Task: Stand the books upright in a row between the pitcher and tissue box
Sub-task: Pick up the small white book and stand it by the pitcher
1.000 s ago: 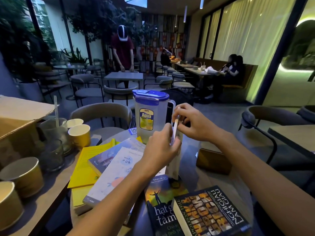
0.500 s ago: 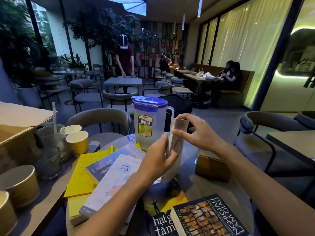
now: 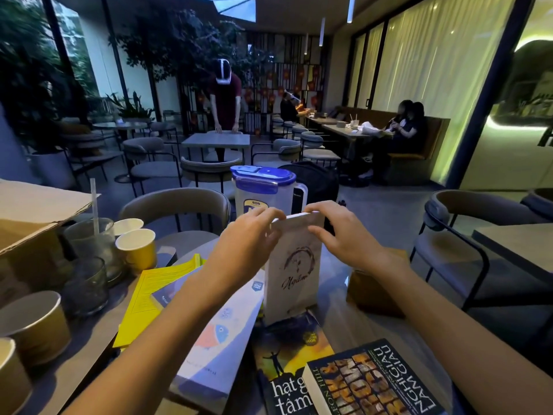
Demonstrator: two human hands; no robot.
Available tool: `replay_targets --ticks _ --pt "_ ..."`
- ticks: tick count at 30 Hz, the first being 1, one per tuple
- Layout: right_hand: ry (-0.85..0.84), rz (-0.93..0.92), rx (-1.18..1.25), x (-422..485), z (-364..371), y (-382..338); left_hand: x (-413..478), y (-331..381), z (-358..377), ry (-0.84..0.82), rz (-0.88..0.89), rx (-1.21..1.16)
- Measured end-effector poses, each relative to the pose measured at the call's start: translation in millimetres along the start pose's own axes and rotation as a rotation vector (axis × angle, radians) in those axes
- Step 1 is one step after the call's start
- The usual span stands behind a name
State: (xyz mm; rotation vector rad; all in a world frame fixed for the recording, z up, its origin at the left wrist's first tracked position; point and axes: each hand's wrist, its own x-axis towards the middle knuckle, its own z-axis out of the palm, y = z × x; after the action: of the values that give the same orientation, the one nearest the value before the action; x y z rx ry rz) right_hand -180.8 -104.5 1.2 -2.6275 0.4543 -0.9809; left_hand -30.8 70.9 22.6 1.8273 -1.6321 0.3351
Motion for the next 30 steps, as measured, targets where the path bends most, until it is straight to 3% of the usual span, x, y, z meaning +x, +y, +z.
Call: replay_targets --ticks 11,21,30 --pt "0.143 0.139 0.027 30 -23 11 27 13 34 0.083 -0.003 -0.143" --pt "0.059 0.291 -0.002 52 -7 43 48 6 68 0.069 -0.077 -0.202" --pt "0.048 0.292 0.094 56 1 47 53 -4 58 -0.106 -0.048 -0.143"
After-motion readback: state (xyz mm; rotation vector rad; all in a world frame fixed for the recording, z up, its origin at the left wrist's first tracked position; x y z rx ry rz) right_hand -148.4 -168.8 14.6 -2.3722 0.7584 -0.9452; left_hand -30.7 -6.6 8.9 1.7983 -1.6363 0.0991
